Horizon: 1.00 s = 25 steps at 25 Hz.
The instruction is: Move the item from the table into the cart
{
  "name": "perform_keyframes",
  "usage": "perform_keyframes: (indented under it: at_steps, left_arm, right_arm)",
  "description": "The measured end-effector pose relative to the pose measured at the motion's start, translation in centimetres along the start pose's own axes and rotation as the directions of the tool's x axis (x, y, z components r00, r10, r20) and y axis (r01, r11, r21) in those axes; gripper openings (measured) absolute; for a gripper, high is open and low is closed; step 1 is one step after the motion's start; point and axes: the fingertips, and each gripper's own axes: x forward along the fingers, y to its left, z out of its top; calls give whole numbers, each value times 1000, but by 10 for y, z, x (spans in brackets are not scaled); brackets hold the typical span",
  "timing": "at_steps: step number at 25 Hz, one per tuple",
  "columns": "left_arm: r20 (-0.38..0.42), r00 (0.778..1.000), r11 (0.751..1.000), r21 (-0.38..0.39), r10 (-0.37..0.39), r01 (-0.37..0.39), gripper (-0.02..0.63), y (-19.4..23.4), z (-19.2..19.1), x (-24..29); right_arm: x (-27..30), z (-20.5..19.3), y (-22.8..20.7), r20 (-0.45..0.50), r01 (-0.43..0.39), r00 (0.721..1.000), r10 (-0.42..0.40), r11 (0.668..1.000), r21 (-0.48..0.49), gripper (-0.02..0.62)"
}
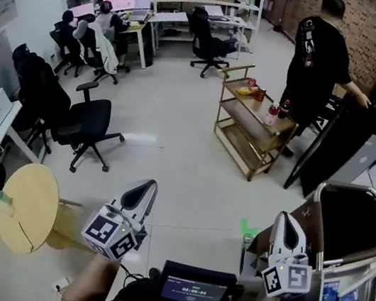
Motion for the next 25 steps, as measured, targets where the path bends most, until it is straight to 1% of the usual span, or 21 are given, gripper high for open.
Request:
perform_keyframes:
  at_steps: [3, 6, 9, 11, 13, 15, 18, 23, 25]
  left_arm:
    - [26, 993, 993, -1, 118, -118, 6, 73, 6, -41]
    - [57, 972, 973, 7, 229, -229, 6, 163, 15, -100]
    - [72, 940, 943, -11, 334, -334, 6, 248, 23, -169]
    - [74, 916, 918, -20, 395, -395, 6, 292, 23, -216]
    - [65, 886, 888, -25, 460, -459, 6, 334, 21, -262]
    - [66, 848, 850, -39, 526, -525, 6, 373, 21, -307]
    - [62, 778, 780, -66, 625, -622, 6, 421, 20, -366]
    - [55, 637, 639, -87, 769, -764, 6, 496, 17, -424]
    - [35, 577, 577, -105, 816, -810, 6, 522, 18, -448]
  right_arm:
    - [68, -14, 68, -21, -124, 992, 124, 992, -6, 9]
    - [131, -22, 164, -7, -232, 973, 232, 973, 3, 9]
    - [182, -32, 271, -17, -338, 941, 338, 941, 5, 9]
    - [208, -42, 336, -27, -402, 915, 403, 915, 19, 9]
    - [230, -53, 401, -34, -467, 883, 468, 884, 38, 9]
    - [251, -66, 467, -52, -537, 840, 539, 842, 52, 9]
    - [279, -85, 557, -85, -644, 757, 648, 762, 74, 9]
    - [340, -108, 675, -93, -786, 602, 793, 609, 109, 9]
    - [361, -114, 725, -97, -834, 530, 842, 539, 121, 9]
